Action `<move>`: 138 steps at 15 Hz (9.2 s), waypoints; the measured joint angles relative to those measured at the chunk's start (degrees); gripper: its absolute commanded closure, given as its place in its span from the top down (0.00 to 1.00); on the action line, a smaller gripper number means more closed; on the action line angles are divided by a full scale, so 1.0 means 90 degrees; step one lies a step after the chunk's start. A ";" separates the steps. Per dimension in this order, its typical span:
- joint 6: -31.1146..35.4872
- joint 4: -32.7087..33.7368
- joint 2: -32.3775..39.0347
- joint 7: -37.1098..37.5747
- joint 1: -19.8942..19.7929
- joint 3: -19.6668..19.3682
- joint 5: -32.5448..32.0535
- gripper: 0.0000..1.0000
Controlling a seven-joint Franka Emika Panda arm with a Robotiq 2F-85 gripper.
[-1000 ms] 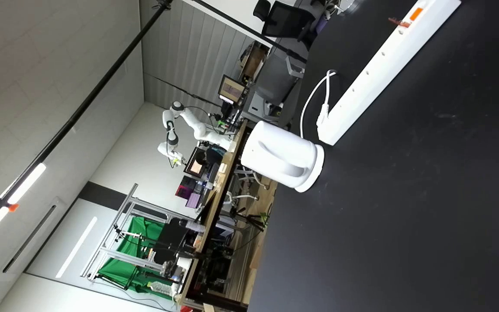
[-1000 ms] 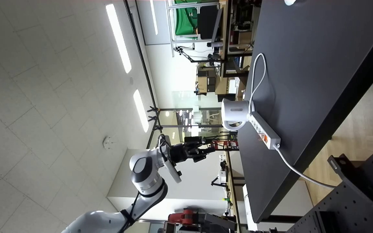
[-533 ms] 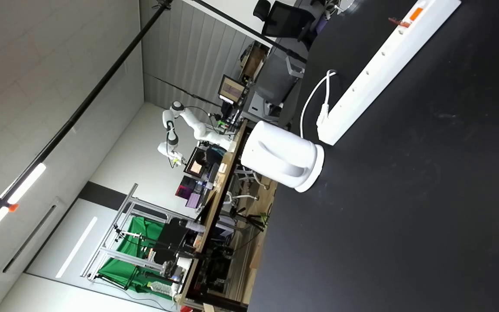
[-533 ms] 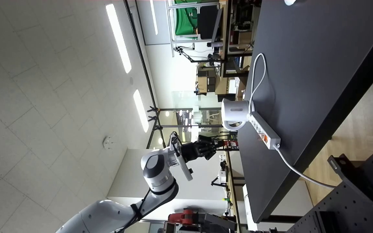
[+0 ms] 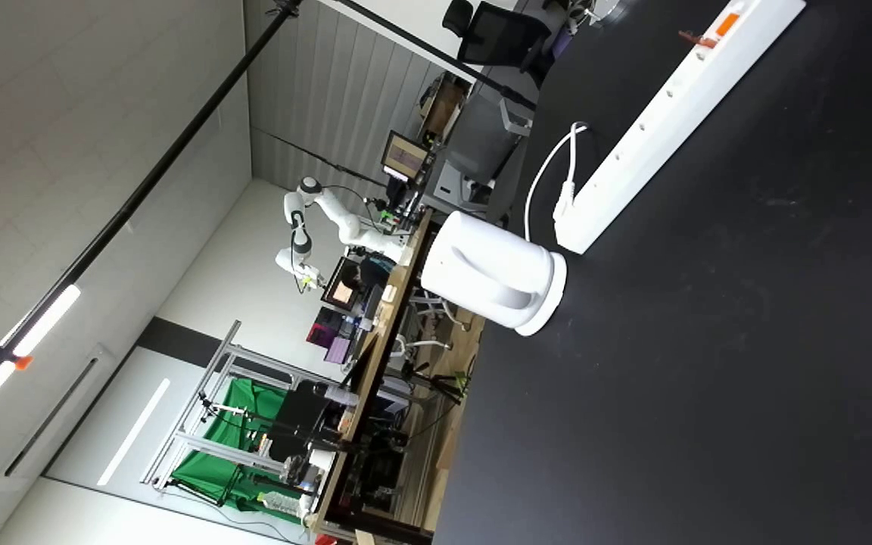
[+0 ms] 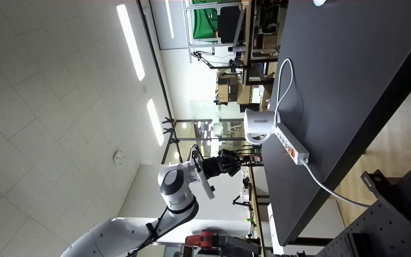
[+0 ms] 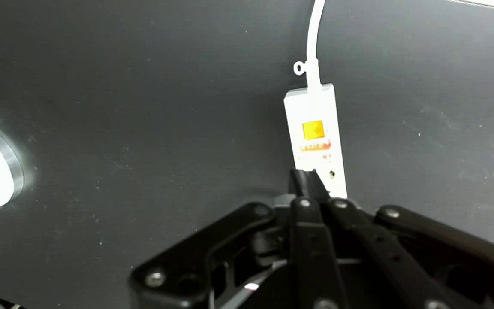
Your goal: Turn on the extension cable, turn on the electric kettle then turn it off
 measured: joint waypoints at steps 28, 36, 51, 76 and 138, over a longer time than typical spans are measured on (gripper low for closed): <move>0.1444 -0.0128 0.1787 0.2126 -0.0257 0.0018 -0.3087 0.00; 0.2034 0.0034 0.2296 0.3500 -0.0436 -0.0156 -0.4664 0.00; 0.2131 0.0286 0.2668 0.4101 -0.0433 -0.0245 -0.5241 0.00; 0.2365 0.0541 0.3044 0.5527 -0.0430 -0.0278 -0.7332 0.00; 0.2005 0.0681 0.2853 0.2476 -0.1036 0.0518 -0.3070 0.00</move>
